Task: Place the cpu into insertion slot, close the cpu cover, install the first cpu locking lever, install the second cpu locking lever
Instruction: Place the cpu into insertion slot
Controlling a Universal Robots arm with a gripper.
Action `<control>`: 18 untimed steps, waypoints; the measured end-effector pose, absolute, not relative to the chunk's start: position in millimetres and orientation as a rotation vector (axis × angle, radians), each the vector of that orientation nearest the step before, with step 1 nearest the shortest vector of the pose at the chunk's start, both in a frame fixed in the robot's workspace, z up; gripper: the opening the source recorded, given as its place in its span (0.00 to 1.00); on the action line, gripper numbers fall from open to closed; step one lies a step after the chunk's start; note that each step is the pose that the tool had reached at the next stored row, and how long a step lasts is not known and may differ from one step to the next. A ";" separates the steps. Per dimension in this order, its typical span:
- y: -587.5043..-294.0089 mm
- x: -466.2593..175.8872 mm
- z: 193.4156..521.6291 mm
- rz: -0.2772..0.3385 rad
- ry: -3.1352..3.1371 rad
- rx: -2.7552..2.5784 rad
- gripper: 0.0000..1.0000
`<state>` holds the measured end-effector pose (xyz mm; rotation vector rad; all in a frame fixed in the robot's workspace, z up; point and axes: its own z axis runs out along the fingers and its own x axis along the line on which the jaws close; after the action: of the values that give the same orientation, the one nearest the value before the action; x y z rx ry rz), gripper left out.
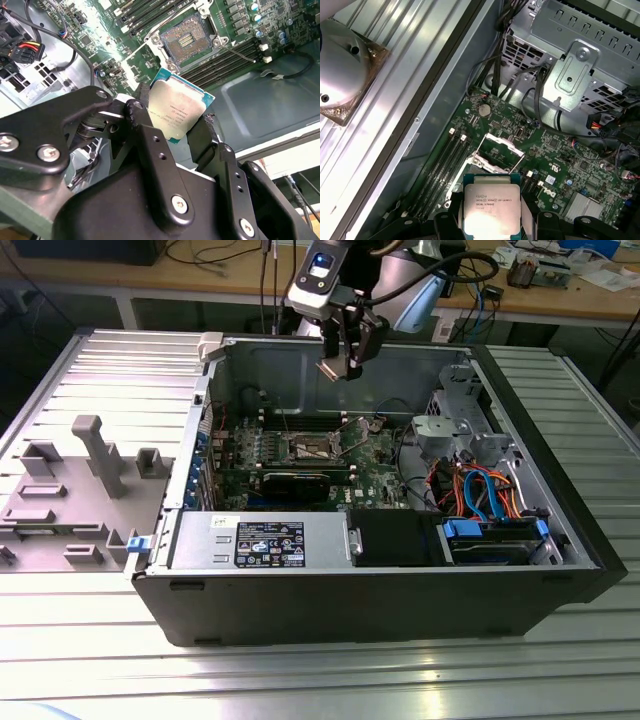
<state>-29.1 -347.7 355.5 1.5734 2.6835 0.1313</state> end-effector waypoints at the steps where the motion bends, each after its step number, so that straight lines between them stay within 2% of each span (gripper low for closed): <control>1: -347.7 -29.0 355.5 0.131 2.682 1.576 0.54; 18: -347.8 -30.8 351.8 0.130 2.646 1.633 0.54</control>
<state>-30.8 -347.8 351.8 1.6328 2.6457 0.1301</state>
